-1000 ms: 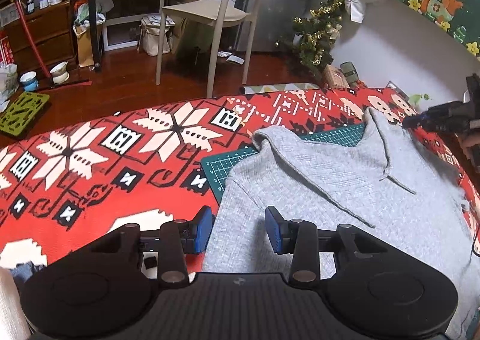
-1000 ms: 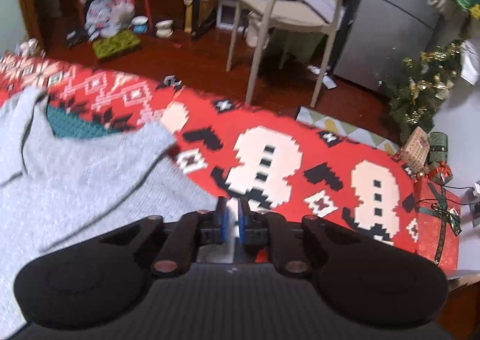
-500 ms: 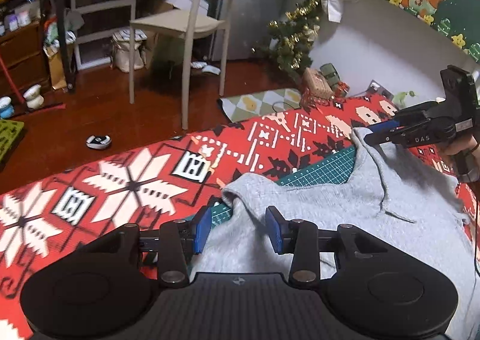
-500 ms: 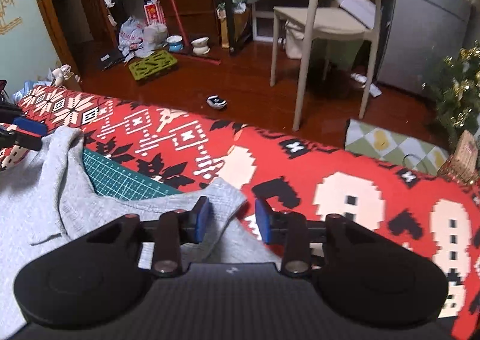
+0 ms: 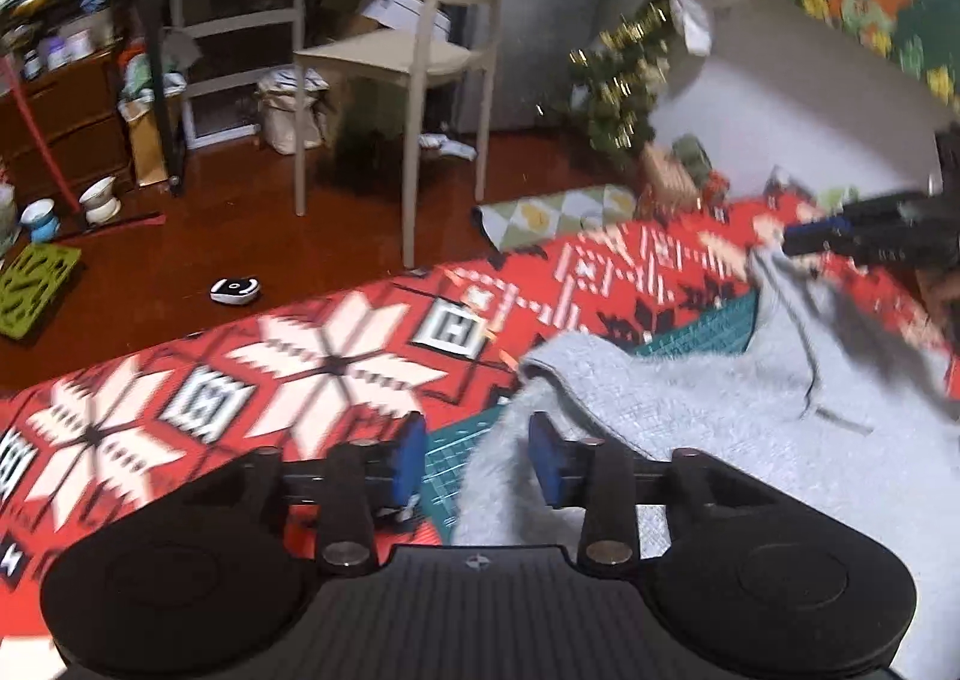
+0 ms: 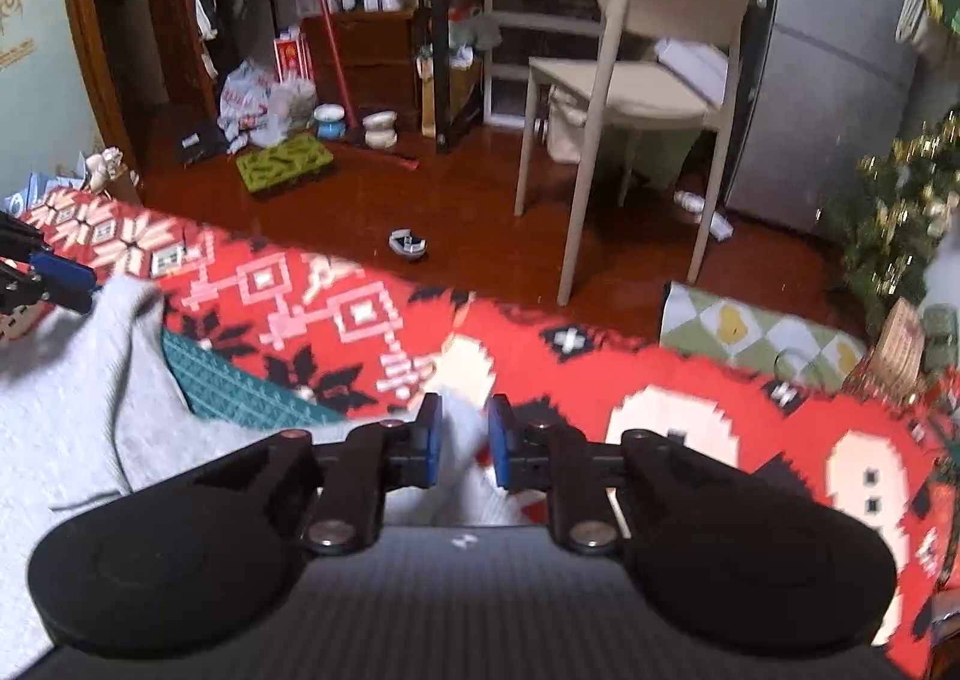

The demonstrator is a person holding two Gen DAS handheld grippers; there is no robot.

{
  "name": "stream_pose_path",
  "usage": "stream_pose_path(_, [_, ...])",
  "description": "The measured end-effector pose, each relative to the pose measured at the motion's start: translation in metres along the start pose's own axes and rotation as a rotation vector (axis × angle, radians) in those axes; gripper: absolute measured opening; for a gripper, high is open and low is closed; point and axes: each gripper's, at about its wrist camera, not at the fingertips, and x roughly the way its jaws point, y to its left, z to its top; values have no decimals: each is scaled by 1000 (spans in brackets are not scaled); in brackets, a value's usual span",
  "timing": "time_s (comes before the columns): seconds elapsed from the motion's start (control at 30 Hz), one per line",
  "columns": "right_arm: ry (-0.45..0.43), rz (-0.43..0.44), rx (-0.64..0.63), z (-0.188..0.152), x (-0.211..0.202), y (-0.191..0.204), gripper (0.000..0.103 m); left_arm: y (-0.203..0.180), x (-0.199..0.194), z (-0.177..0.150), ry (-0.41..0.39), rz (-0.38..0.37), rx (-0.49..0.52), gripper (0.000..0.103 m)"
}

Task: Fold clothes

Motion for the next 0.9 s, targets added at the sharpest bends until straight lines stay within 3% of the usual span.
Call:
stream_pose_path(0.07, [-12, 28, -15, 5, -8, 6, 19, 9, -13, -4, -7, -3, -26, 38])
stream_pose_path(0.17, [-3, 85, -65, 15, -13, 27, 19, 11, -24, -19, 56, 13, -22, 34])
stream_pose_path(0.37, [12, 252, -141, 41, -5, 91, 19, 14, -45, -47, 178, 43, -14, 33])
stream_pose_path(0.5, [56, 341, -210, 58, 13, 147, 14, 11, -58, -60, 204, 64, 0, 33])
stream_pose_path(0.57, [80, 375, -231, 62, 25, 174, 14, 9, -62, -65, 217, 69, 31, 27])
stream_pose_path(0.63, [99, 398, -234, 64, 38, 197, 14, 5, -64, -69, 230, 73, 62, 2])
stream_pose_path(0.77, [146, 429, -224, 63, 72, 235, 13, -3, -66, -72, 237, 114, 139, 2])
stream_pose_path(0.9, [164, 411, -227, 57, 99, 258, 13, 5, -70, -74, 226, 163, 126, 2])
